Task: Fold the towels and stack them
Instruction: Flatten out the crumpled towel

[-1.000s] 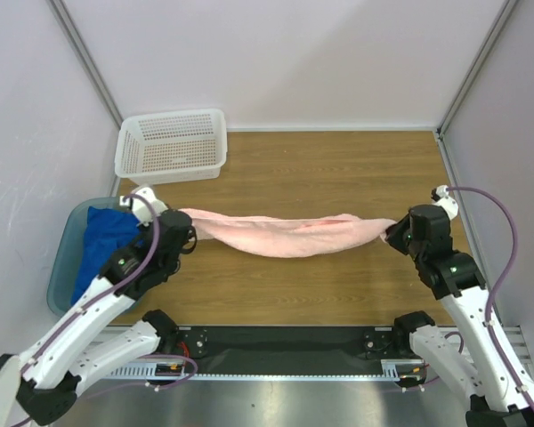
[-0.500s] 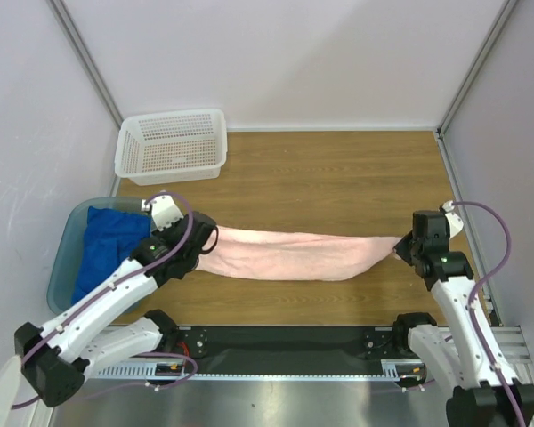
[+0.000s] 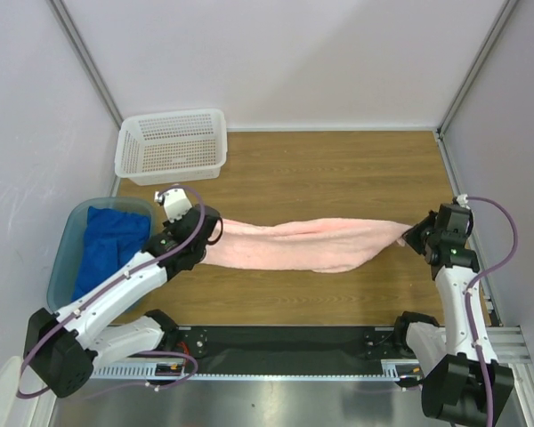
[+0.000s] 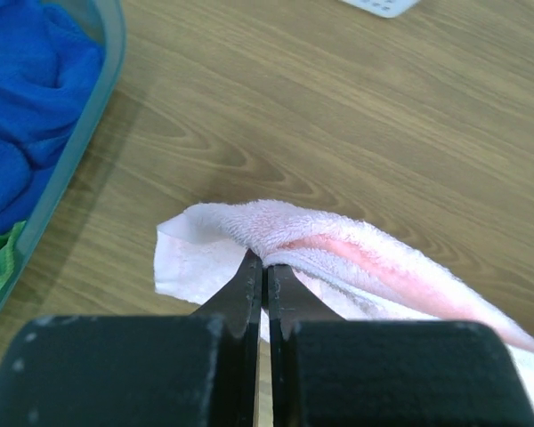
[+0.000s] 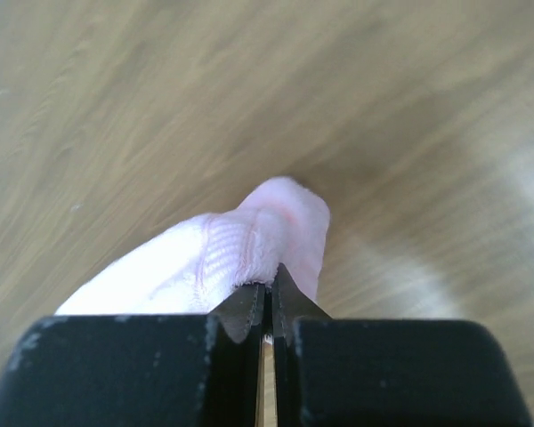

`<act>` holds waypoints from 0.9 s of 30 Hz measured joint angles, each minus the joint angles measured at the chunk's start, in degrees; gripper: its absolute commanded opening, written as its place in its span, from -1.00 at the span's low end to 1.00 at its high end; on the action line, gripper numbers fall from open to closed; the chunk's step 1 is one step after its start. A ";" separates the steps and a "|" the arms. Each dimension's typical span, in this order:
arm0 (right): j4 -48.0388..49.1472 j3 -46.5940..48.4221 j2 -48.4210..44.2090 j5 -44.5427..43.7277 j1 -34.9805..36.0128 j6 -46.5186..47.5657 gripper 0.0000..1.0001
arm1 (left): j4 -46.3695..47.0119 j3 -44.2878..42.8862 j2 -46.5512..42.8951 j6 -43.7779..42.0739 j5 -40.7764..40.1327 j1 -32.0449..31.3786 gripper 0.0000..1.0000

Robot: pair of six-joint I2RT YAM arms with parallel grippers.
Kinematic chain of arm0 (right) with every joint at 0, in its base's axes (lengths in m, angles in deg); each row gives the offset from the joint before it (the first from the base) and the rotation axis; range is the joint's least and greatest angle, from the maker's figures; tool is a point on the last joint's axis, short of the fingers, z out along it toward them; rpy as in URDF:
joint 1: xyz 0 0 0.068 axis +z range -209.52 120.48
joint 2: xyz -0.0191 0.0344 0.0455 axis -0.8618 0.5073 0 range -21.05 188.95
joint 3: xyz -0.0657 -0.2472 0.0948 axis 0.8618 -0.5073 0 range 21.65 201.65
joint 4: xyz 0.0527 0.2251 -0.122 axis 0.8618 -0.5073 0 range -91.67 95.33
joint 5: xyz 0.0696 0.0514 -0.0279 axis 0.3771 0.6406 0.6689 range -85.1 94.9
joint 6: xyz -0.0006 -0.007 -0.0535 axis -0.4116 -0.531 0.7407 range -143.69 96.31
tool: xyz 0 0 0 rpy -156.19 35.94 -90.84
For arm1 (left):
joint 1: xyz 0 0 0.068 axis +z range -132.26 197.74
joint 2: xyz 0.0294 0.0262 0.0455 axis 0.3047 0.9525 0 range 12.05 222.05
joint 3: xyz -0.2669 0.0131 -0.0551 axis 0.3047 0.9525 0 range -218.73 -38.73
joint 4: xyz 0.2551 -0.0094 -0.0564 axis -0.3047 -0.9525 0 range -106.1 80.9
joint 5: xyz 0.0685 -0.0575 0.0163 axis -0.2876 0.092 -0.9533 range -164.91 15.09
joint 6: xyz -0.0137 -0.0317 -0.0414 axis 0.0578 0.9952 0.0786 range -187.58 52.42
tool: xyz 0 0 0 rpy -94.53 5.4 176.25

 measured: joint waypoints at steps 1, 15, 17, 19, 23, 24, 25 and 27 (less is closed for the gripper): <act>0.09 0.63 -0.28 1.49 0.00 0.98 -1.00 | 0.26 -0.17 -0.37 -0.63 0.66 0.02 -0.99; -2.97 17.81 -14.32 8.07 2.12 8.22 -0.98 | -3.85 -13.46 -17.92 -9.62 8.50 0.11 -0.99; -5.29 19.87 -15.39 8.13 2.19 8.52 -0.75 | -5.57 -15.34 -19.74 -10.21 9.55 0.13 -0.99; -7.69 22.60 -16.85 8.13 2.19 8.90 -0.65 | -7.30 -16.92 -21.49 -10.69 10.78 0.13 -0.99; -12.28 27.52 -20.20 8.44 2.19 10.03 -0.62 | -9.07 -18.43 -24.22 -11.45 12.72 0.15 -0.99; -13.46 28.28 -20.94 8.55 2.19 10.14 -0.68 | -9.51 -18.32 -24.48 -11.43 13.07 0.17 -0.99; -14.56 28.63 -21.35 8.55 2.19 10.19 -0.76 | -9.68 -17.86 -24.57 -11.41 13.35 0.20 -1.00; -15.93 27.32 -21.38 8.35 2.19 10.21 -1.00 | -9.51 -15.78 -24.39 -11.21 14.36 0.24 -0.99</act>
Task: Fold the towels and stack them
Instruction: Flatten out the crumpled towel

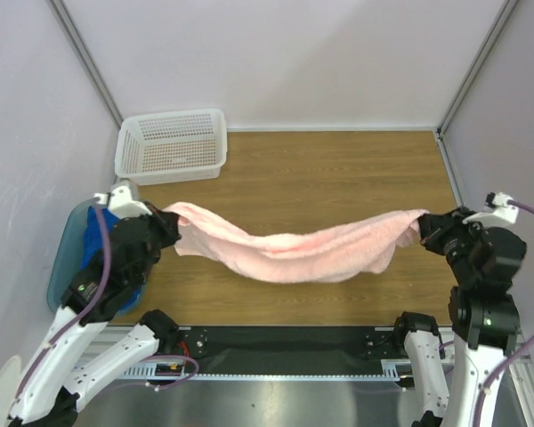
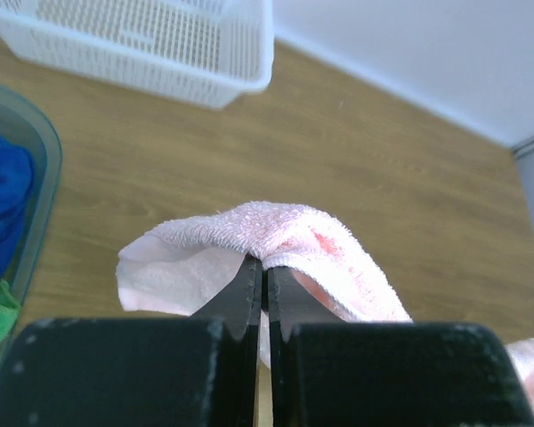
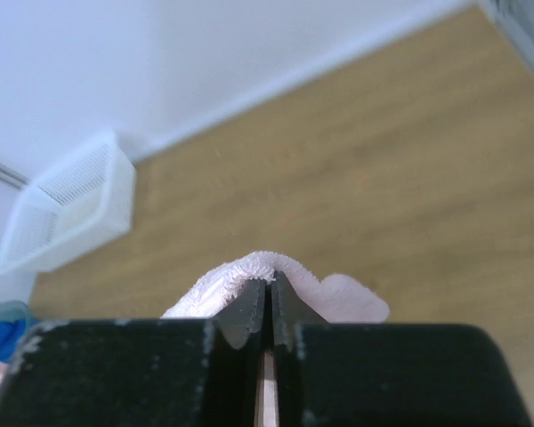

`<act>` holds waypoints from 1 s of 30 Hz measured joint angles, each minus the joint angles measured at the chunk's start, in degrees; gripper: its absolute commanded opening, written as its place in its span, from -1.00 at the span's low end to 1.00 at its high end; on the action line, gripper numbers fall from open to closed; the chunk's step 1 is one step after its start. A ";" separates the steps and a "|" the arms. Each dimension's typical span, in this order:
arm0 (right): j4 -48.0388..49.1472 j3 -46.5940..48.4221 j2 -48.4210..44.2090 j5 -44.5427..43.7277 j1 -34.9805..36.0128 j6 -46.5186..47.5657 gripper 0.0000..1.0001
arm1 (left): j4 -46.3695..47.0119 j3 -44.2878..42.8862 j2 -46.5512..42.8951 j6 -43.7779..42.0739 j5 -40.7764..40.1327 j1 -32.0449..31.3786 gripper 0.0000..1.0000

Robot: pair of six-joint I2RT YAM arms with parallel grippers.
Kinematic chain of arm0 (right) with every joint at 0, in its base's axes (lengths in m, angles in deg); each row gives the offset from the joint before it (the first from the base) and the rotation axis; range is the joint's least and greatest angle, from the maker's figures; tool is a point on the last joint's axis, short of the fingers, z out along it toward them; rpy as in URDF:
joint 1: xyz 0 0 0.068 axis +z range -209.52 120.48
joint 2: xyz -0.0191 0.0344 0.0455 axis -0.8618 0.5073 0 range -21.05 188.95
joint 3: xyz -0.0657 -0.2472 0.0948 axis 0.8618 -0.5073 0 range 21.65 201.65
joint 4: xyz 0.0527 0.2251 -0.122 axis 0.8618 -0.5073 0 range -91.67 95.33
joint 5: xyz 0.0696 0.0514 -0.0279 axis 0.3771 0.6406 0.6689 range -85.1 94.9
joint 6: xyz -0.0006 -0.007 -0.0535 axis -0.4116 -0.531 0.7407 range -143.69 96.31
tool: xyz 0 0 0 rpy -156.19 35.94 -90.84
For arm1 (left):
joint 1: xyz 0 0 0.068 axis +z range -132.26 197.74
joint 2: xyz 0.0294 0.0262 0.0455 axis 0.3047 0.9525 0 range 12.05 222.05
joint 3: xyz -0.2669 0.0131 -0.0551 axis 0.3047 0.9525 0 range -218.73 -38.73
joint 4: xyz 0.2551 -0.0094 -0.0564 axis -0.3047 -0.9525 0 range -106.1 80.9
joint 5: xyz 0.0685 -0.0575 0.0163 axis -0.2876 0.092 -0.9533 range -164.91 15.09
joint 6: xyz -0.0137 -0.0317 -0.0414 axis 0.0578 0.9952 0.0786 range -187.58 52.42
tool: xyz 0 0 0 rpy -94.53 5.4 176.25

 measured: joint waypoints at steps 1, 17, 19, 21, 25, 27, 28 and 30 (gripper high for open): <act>-0.92 -2.03 0.33 -0.04 0.00 -0.33 -1.00 | 0.44 1.81 0.15 0.33 0.46 0.00 -0.99; 0.50 -23.91 11.13 2.64 0.70 -6.12 -0.41 | 7.13 19.02 13.86 9.77 3.21 0.04 -0.99; 1.64 -24.96 12.83 2.69 1.07 -7.13 -0.16 | 7.78 19.19 14.40 10.38 2.23 0.07 -0.99; 3.08 -26.08 14.71 2.40 1.53 -7.76 0.09 | 8.09 19.67 15.02 10.80 1.33 0.07 -0.99; 5.53 -28.65 17.29 0.70 1.97 -10.14 0.43 | 8.04 20.31 16.15 11.91 -0.61 0.11 -0.99; 6.32 -29.97 17.99 -0.52 1.81 -11.41 0.43 | 8.02 20.48 16.57 12.48 -1.66 0.20 -0.99; 6.58 -30.58 18.23 -1.01 1.40 -12.31 0.43 | 7.98 20.55 16.74 12.94 -2.08 0.35 -0.99; 6.88 -31.28 18.45 -2.10 0.02 -14.05 0.43 | 7.98 20.72 16.96 13.44 -2.80 0.83 -0.99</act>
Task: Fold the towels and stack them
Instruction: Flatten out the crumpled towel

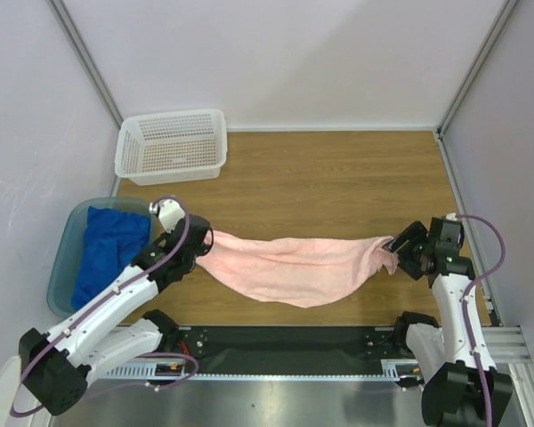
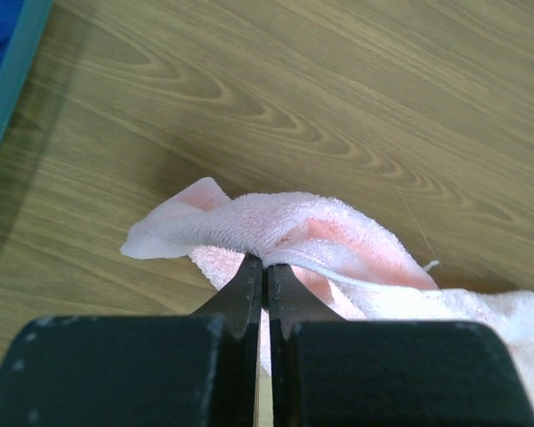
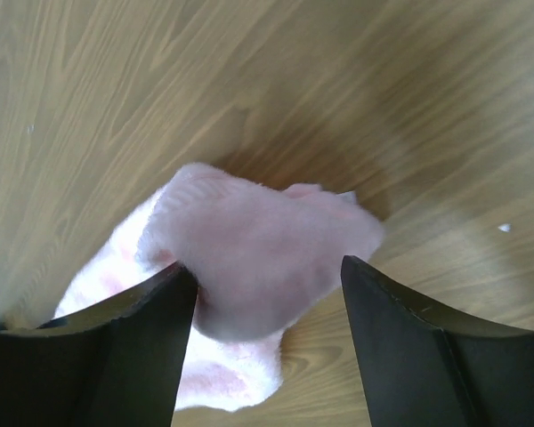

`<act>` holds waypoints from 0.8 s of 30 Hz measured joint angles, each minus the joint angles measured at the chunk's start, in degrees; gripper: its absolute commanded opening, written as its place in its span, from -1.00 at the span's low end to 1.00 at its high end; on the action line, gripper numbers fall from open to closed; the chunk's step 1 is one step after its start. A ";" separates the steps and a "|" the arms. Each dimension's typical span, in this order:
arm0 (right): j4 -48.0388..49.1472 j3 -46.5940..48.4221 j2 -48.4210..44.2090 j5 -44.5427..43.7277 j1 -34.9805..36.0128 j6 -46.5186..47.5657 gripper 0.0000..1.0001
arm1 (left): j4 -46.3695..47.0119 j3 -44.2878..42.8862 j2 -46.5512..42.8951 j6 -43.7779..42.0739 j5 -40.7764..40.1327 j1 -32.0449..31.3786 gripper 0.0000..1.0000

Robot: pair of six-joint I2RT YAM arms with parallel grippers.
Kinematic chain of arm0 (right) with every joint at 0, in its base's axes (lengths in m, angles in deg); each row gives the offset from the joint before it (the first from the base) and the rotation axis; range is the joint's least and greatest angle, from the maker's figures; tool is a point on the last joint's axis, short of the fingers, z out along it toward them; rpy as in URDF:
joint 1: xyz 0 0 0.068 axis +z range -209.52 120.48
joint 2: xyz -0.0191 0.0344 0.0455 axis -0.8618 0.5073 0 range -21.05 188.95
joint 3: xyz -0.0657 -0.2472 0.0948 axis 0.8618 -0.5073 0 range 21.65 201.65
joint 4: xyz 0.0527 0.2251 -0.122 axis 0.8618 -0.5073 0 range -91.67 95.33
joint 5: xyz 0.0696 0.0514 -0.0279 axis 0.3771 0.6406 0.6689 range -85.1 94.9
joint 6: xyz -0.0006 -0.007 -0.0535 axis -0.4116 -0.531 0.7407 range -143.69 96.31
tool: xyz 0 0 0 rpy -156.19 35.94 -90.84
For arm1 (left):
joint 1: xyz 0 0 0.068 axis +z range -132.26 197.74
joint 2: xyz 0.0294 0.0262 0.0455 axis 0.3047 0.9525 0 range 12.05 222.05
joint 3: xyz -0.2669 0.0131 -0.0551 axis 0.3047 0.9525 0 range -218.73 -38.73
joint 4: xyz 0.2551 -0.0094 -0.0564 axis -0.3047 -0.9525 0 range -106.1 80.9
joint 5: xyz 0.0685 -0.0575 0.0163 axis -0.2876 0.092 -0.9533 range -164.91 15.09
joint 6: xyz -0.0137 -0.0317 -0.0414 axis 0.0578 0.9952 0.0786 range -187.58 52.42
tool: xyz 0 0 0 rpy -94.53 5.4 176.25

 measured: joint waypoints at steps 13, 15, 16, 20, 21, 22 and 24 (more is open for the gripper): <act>0.42 -0.02 -9.05 -2.49 -8.07 -12.31 0.94 | 0.63 1.86 1.05 1.46 -0.48 2.69 -0.99; -0.44 -0.02 -9.09 -1.31 -8.96 -14.78 0.97 | 1.14 2.27 1.01 1.53 -0.48 3.23 -0.99; -0.35 -0.50 -9.18 -0.50 -9.49 -16.39 0.98 | 1.42 2.60 0.98 1.55 -0.46 3.48 -0.99; 2.25 -7.85 -10.21 5.88 -11.26 -24.81 0.99 | 2.25 3.65 0.98 1.53 -0.39 3.96 -0.99; 3.02 -10.16 -10.25 7.32 -11.41 -26.97 0.99 | 2.29 3.72 0.94 1.53 -0.35 4.00 -0.99; 3.45 -12.24 -10.29 8.63 -11.43 -29.09 1.00 | 2.40 3.74 0.85 1.51 -0.31 4.04 -0.99; 3.78 -15.19 -10.34 10.38 -11.43 -32.59 1.00 | 2.78 3.93 0.37 1.49 -0.26 4.04 -0.99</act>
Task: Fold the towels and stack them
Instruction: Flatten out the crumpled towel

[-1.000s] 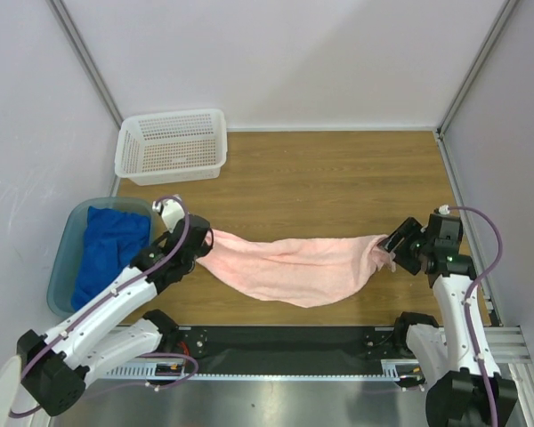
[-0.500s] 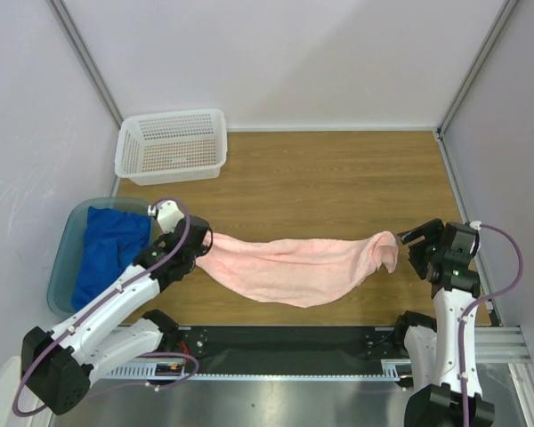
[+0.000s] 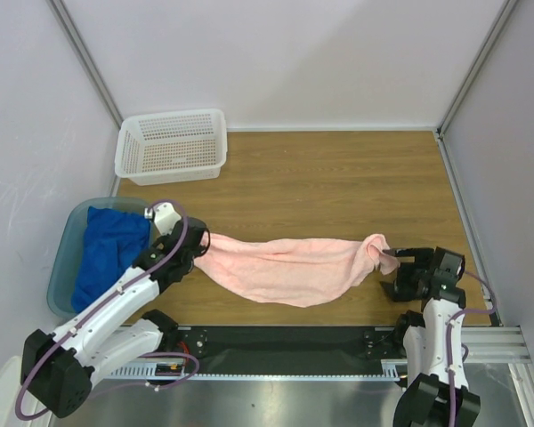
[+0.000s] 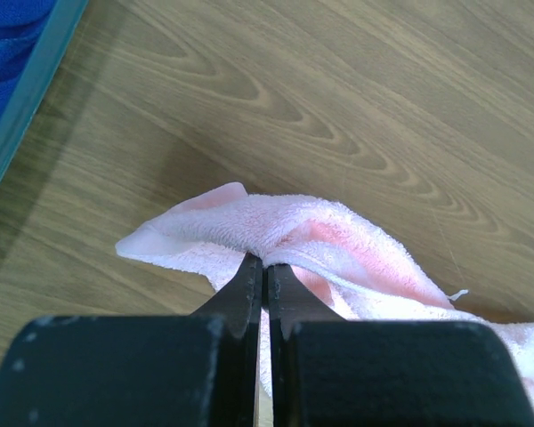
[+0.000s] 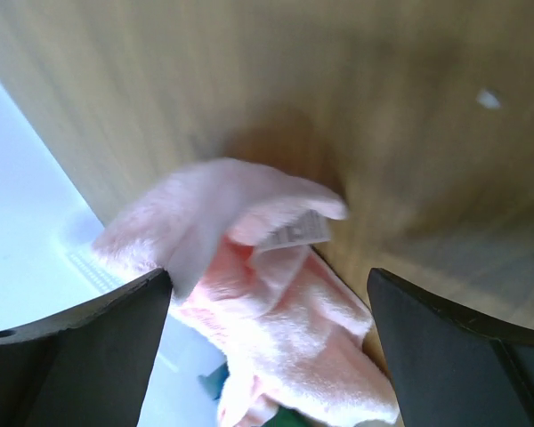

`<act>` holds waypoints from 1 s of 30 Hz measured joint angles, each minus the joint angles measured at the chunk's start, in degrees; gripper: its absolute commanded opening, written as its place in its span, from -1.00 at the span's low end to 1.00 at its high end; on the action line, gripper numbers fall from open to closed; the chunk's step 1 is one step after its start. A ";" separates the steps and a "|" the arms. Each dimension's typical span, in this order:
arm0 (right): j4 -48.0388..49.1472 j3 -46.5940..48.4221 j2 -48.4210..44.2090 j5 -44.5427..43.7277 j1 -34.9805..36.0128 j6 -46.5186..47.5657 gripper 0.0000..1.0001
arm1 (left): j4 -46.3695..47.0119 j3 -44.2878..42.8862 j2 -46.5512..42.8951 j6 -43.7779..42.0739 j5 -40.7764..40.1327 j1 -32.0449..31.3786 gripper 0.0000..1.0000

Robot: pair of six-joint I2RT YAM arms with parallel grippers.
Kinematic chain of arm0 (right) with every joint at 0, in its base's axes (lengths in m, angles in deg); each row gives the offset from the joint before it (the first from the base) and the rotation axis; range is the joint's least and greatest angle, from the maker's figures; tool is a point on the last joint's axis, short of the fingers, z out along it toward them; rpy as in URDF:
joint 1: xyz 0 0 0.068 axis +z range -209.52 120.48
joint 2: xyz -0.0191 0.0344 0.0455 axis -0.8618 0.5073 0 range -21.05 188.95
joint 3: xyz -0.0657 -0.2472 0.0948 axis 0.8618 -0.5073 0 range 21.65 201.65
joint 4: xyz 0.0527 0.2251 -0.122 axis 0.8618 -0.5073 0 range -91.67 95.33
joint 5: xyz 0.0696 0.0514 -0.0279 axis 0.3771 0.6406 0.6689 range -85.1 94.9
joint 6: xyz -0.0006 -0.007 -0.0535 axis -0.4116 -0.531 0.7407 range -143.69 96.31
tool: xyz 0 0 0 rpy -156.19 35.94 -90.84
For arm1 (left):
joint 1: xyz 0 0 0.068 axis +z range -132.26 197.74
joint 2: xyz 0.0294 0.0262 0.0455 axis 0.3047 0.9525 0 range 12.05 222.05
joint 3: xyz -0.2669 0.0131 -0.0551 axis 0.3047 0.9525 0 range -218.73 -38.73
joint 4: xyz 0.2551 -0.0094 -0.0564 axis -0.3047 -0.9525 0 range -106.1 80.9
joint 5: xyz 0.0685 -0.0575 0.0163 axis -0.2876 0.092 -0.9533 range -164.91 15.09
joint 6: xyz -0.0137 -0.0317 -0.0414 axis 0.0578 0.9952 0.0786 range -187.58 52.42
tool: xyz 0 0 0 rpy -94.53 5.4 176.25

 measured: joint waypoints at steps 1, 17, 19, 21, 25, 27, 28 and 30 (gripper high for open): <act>-0.04 -1.11 -0.37 0.68 0.00 -1.73 0.99 | 0.15 0.13 -0.31 0.00 0.04 0.00 -0.99; -0.09 6.34 -2.36 -4.55 -1.01 -9.66 0.97 | 2.47 1.22 -1.95 -0.11 1.27 0.13 -0.99; -0.07 7.74 -2.27 -6.05 -1.68 -9.68 0.98 | 2.86 1.60 -2.40 -0.11 1.40 0.15 -0.99; 0.07 7.93 -1.86 -6.69 -2.40 -9.84 0.98 | 3.10 1.77 -2.78 -0.13 1.44 0.15 -0.99; 0.46 6.95 -0.74 -6.56 -3.15 -10.99 0.93 | 3.63 2.16 -3.26 -0.13 1.62 0.15 -1.00; 0.76 5.70 -0.76 -6.10 -3.15 -11.43 0.91 | 3.87 2.40 -3.26 -0.17 1.86 0.15 -0.99; 1.07 4.94 -0.83 -5.79 -3.19 -11.61 0.90 | 4.04 2.58 -3.26 -0.22 1.95 0.15 -0.99; 1.31 3.52 -0.83 -5.33 -3.19 -11.98 0.89 | 4.20 2.60 -3.26 -0.50 2.05 0.17 -0.99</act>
